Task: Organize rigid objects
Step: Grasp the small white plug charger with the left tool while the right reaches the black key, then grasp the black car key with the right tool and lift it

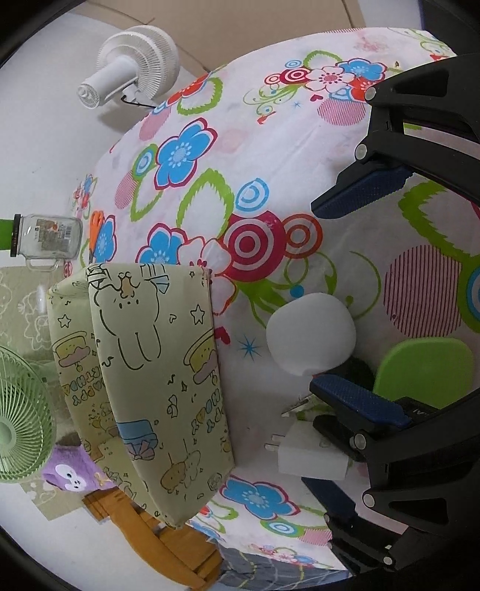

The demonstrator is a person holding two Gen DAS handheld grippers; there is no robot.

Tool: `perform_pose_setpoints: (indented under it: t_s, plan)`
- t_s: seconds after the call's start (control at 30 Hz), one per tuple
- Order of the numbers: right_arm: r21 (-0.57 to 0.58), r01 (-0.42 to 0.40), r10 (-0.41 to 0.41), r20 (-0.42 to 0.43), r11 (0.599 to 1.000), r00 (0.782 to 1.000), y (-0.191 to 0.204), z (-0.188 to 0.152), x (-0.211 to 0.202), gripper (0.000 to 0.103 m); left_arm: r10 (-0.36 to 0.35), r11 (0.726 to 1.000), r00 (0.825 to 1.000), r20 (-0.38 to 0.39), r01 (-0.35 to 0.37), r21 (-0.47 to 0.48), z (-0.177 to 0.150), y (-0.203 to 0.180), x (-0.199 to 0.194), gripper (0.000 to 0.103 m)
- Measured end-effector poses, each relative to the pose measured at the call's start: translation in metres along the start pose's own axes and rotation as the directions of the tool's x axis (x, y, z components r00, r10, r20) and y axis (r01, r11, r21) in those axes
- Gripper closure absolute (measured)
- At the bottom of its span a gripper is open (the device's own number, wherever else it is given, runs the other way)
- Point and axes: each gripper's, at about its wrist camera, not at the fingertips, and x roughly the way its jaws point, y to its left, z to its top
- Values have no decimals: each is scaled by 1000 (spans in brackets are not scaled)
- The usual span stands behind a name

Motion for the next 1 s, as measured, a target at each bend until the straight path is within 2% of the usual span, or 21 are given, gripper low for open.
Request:
perform_pose_setpoints:
  t_s: [0.03,0.13,0.53,0.6,0.67,0.83,1.0]
  plan:
    - [0,0,0,0,1000,1000,1,0,0,14,-15,1000,1000,0,15,4,0,0,0,69]
    - [-2,0,0,-5,1000,1000,5,0,-1,14,-38,999,999,-4,38,16,-2,4,0,77]
    - [60,-46,50,-63,997,997,32,-18,1,15,6,998,1000,-25,-4,67,-17,30,-6,78]
    - [76,-55,61,-67,996,996,36,-20,2,17,11,997,1000,-24,-9,70,-19,36,-7,78]
    - [83,-59,64,-66,995,996,43,-22,2,30,12,997,1000,-26,-10,72,-19,40,-6,78]
    - [43,22,-20,-64,999,998,57,-19,10,39,-5,998,999,-33,7,59,-20,45,-7,78]
    - [-1,60,-60,-58,998,997,58,-14,12,67,-23,998,999,-34,24,54,-20,41,-8,78]
